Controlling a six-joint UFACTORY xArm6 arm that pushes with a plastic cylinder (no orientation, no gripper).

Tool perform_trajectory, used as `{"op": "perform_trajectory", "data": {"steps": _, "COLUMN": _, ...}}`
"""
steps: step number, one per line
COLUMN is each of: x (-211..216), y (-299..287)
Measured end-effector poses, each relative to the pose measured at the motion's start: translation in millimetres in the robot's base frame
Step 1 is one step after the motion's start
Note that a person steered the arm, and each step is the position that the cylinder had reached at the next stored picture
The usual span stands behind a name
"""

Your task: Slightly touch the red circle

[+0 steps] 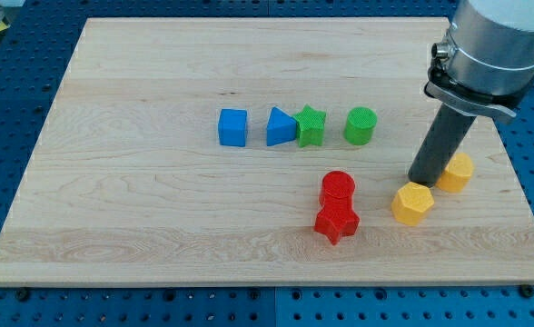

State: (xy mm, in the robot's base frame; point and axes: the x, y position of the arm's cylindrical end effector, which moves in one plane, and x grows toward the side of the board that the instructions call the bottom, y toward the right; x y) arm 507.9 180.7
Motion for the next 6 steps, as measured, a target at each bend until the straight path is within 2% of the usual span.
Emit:
{"op": "perform_trajectory", "data": {"steps": 2, "x": -6, "y": -74}}
{"op": "perform_trajectory", "data": {"steps": 3, "x": -6, "y": -92}}
{"op": "perform_trajectory", "data": {"steps": 5, "x": -7, "y": -58}}
{"op": "perform_trajectory", "data": {"steps": 6, "x": 0, "y": -61}}
